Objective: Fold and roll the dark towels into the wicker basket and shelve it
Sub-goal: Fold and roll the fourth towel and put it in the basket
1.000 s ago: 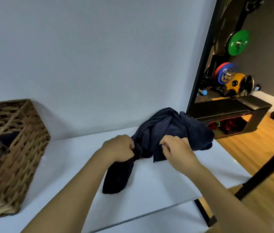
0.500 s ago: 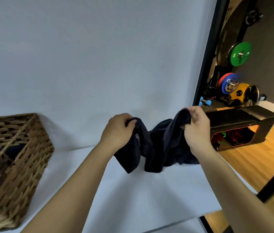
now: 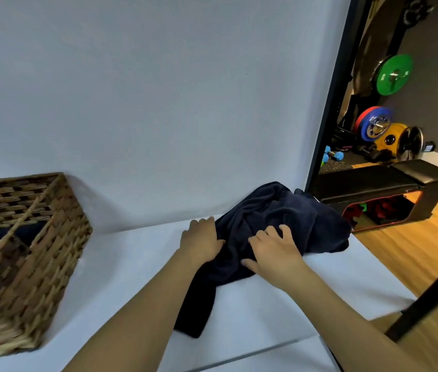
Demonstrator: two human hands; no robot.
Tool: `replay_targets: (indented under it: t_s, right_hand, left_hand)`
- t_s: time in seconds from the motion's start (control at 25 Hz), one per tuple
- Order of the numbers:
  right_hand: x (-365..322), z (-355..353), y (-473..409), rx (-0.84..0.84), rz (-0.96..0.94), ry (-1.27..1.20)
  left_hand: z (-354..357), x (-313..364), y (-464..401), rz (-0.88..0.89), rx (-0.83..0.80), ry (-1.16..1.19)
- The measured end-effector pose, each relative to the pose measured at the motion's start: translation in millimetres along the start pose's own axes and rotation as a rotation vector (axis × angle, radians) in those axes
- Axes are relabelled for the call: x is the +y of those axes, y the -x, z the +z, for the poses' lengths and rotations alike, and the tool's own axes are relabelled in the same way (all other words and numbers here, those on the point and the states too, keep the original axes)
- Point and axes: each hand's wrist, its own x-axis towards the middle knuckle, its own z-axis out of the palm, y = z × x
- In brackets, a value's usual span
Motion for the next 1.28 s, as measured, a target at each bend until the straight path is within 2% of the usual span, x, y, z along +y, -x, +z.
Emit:
replay_targets:
  t_s: [0.08,0.2,0.28,0.36,0.44,0.48,0.52,0.6,0.64,0.68,0.76,0.8,0.84,0.88,1.0,1.08,1.12,1.16,1.28]
  right_hand:
    - [0,5,-2,0.040,0.039,0.020]
    - [8,-8,-5,0.171,0.057,-0.134]
    - [18,-29,-7,0.356,0.113,-0.429]
    - [26,-55,-8,0.573,0.173,-0.870]
    - [25,-81,-6,0.775,0.103,-1.219]
    - [22,-90,-5,0.792,0.037,-1.338]
    - [16,-94,-5,0.745,-0.020,-1.442]
    - [5,-85,-4,0.523,-0.033,-1.552]
    - [0,-74,-4,0.387,0.009,-1.520]
    - [-5,-60,-3,0.253,0.053,-1.362]
    - [-17,-27,-2,0.030,0.072,-0.716]
    - [-25,-13,1,-0.038,0.043,-0.413]
    - [-33,-1,3,-0.068,0.014,-0.231]
    - [-39,8,3,-0.068,-0.004,-0.156]
    - [-50,13,0,0.001,-0.041,-0.161]
    - [-52,9,-2,0.043,-0.057,-0.128]
    - [-50,6,-4,0.088,-0.065,-0.159]
    - [-47,0,-5,0.168,-0.060,-0.287]
    - [-36,-35,-5,0.511,0.071,-1.014]
  left_hand:
    - [3,-6,-8,-0.042,-0.012,0.097]
    - [-21,-8,-11,-0.059,-0.067,0.531]
    - [-55,-4,-9,-0.055,0.041,0.802]
    - [-97,-1,1,0.005,0.244,0.956]
    - [-132,-6,16,0.068,0.429,0.943]
    - [-145,-11,26,0.090,0.468,0.885]
    - [-152,-19,34,0.090,0.444,0.808]
    - [-151,-38,47,-0.001,0.243,0.589]
    - [-142,-50,51,-0.066,0.118,0.447]
    - [-130,-61,55,-0.124,0.012,0.305]
    - [-104,-84,60,-0.205,-0.113,0.127]
    - [-92,-93,64,-0.228,-0.146,0.096]
    - [-82,-101,67,-0.239,-0.177,0.088]
    - [-75,-105,72,-0.239,-0.217,0.096]
    - [-59,-110,82,-0.180,-0.248,0.184]
    - [-55,-109,85,-0.105,-0.130,0.221]
    - [-56,-107,87,-0.069,-0.005,0.263]
    - [-58,-105,89,-0.049,0.143,0.345]
    - [-83,-102,99,-0.030,0.572,0.818]
